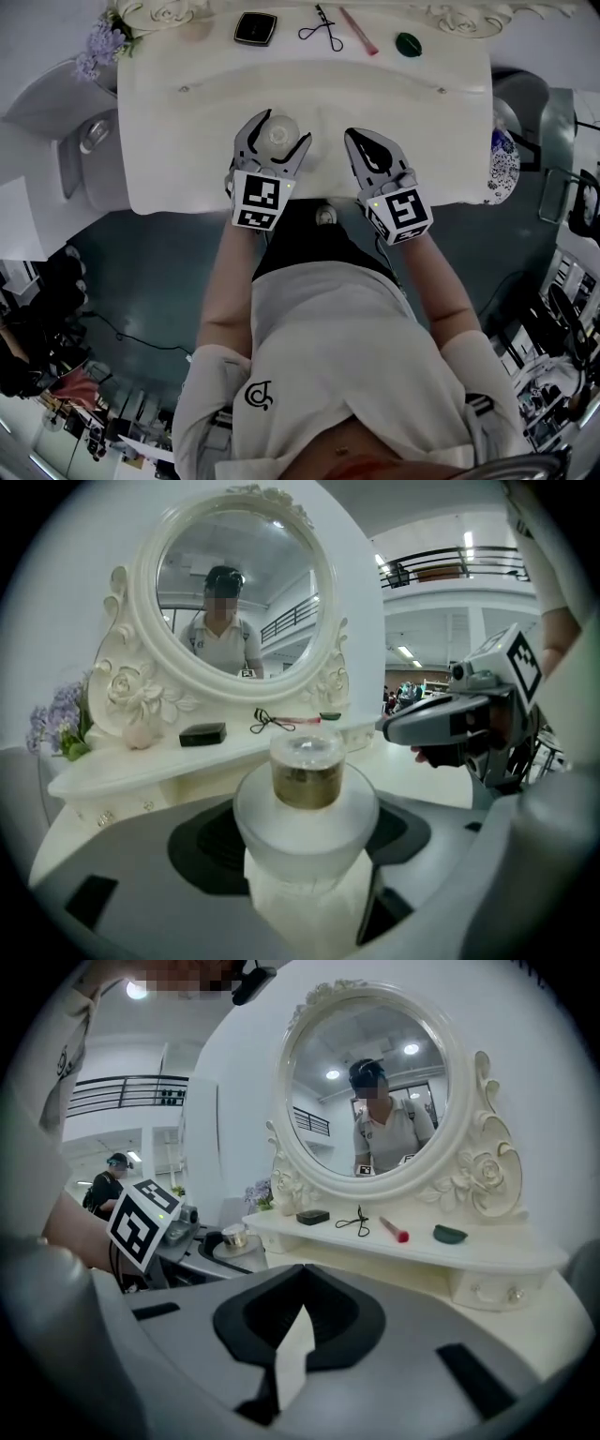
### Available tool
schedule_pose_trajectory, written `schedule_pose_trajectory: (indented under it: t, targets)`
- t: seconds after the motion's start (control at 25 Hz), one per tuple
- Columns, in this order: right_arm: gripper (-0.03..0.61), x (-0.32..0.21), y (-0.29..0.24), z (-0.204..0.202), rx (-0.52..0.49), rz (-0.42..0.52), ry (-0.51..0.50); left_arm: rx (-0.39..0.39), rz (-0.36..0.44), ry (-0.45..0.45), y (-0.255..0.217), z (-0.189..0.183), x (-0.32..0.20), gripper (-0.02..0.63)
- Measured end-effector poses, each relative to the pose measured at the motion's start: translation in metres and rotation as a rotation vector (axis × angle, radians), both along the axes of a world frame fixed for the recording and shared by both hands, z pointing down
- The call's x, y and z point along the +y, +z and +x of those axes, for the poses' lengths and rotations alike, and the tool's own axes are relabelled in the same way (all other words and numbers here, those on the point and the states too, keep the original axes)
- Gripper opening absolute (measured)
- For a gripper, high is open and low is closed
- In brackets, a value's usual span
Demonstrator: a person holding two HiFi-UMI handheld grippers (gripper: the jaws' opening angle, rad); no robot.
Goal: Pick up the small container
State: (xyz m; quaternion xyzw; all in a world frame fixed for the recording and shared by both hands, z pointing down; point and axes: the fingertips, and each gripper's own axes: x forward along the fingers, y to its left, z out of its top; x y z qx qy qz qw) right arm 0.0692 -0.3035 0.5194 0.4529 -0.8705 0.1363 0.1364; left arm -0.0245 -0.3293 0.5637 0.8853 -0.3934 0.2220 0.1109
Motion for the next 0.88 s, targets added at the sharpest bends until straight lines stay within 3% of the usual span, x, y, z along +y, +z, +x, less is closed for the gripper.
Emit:
schedule_pose_trajectory:
  t: [0.52,0.88]
  targets:
    - [0.006,0.019,-0.067,0.028,-0.053,0.129,0.104,0.059,0.197,-0.034,-0.135,0.0,0.017,0.351]
    - [0.006,0.019,-0.13,0.031,-0.066,0.256,0.094,0.112,0.318,-0.064,-0.217,-0.012,0.033,0.351]
